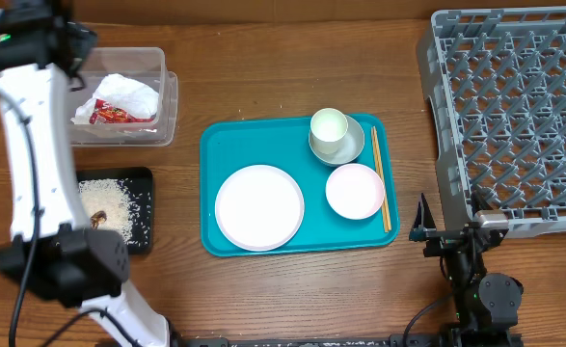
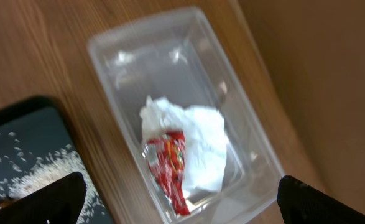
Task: Sort waste into correct bins and load items into the dishwasher
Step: 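Carry the red wrapper left and release it into the clear bin, then move the right gripper over the white bowl on the blue tray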
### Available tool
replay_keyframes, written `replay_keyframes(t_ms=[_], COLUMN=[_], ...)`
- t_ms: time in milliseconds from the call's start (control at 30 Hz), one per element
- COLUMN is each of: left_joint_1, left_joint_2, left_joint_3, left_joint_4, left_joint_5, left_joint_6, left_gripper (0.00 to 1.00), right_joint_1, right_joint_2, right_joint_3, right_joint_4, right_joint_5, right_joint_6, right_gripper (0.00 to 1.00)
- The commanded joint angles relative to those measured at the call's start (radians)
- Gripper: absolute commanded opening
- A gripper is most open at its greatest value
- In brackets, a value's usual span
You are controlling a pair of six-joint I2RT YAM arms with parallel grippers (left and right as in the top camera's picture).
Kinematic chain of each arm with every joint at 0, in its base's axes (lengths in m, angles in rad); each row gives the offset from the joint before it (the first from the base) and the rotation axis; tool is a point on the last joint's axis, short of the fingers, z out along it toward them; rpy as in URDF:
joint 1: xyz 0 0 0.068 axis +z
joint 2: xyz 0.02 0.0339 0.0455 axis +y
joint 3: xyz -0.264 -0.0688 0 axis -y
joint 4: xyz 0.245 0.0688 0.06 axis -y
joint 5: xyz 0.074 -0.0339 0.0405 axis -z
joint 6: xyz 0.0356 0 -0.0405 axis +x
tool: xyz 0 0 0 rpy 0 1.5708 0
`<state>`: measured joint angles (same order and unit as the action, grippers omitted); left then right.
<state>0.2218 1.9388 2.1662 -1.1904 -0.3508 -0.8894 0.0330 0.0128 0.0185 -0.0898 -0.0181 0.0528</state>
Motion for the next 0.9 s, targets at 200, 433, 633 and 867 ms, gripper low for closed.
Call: replay_keyframes(t_ms=[200, 433, 633, 867], left_joint_1=[0.112, 0.112, 0.112, 0.111], left_joint_2=[-0.046, -0.046, -0.046, -0.046], left_joint_3=[0.008, 0.008, 0.008, 0.008], left_joint_4=[-0.116, -0.147, -0.147, -0.147], left_joint_5=[-0.034, -0.033, -0.033, -0.033], left_joint_6=[-0.003, -0.001, -0.001, -0.001], left_gripper=[1.00, 1.00, 1.00, 1.00], right_joint_1=[-0.003, -0.003, -0.002, -0.002], right_joint_2=[-0.010, -0.010, -0.010, -0.010], right_joint_3=[-0.011, -0.011, -0.011, -0.011], right_joint_4=[0.005, 0.005, 0.043, 0.303], right_joint_5=[0.010, 0.010, -0.307, -0.903], right_joint_6=[0.008, 0.008, 0.171, 0.958], right_gripper=[1.00, 1.00, 1.00, 1.00])
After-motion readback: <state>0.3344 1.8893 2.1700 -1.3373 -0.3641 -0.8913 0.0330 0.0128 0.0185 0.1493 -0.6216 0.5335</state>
